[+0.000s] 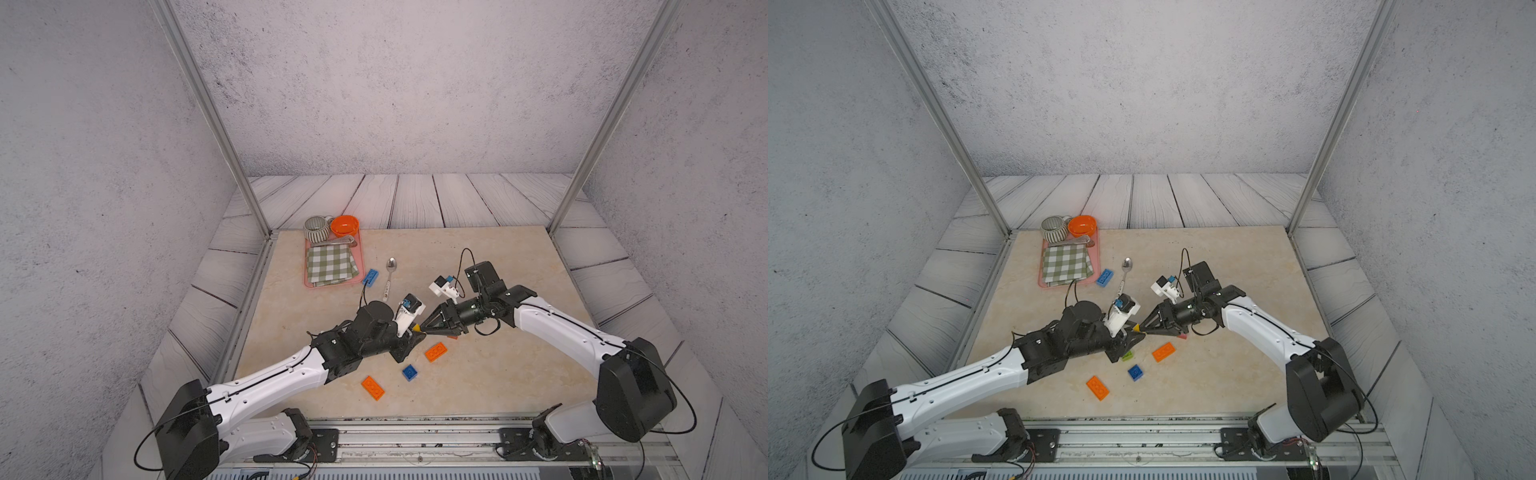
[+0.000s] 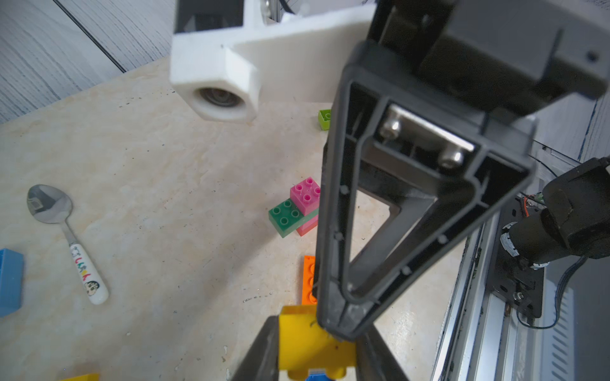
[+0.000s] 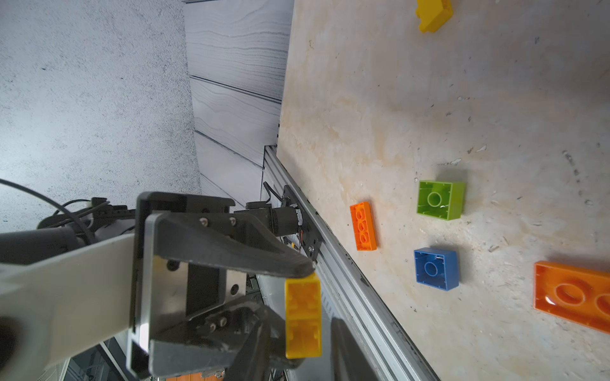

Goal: Assemble the letter p with lego
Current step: Pick up the lego brick from the center of the board.

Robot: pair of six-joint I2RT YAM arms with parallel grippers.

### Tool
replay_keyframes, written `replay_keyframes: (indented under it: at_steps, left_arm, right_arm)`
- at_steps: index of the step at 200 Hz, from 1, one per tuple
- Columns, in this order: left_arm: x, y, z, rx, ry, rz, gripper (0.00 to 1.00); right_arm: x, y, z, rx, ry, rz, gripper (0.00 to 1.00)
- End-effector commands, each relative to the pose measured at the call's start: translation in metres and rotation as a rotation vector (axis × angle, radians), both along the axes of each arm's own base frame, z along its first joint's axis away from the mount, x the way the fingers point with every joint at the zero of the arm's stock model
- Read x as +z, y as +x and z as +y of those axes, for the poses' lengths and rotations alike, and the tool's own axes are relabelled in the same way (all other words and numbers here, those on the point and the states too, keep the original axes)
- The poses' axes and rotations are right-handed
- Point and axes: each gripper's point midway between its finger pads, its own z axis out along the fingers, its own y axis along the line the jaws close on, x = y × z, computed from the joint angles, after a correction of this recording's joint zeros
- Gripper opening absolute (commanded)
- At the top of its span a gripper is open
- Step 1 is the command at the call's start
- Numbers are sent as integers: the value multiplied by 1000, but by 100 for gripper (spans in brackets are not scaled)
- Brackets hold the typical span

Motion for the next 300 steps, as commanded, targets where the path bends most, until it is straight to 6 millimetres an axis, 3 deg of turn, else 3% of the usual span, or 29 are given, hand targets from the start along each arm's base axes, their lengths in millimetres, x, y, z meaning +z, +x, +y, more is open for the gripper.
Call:
replay_keyframes:
  at_steps: [1,43,81,124,153,199,233,245,300]
  left_arm:
    - [14,0,-7,-18,-32,-29,31]
    - [14,-1,-7,-17,-38,-26,34]
    - [13,0,-7,-10,-40,-22,42]
    - [13,4,-3,28,-46,-23,77]
    - [21,7,13,118,-87,-8,100]
    - [32,2,40,209,-283,183,98]
    - [44,11,54,208,-565,425,98]
    - [52,12,52,164,-664,504,100]
    - [87,12,32,-33,-914,678,81]
  right_arm:
    - [-3,-6,3,31,11,10,28]
    - [-2,-5,6,34,30,16,18]
    - [2,-5,8,33,57,20,14]
    - [0,-1,8,12,42,12,13]
    - [-2,4,6,-13,23,-11,13]
    - [15,14,2,-74,54,-108,14]
    - [31,20,1,-117,106,-178,14]
    - [38,22,1,-137,135,-193,14]
    - [64,30,3,-213,250,-230,14]
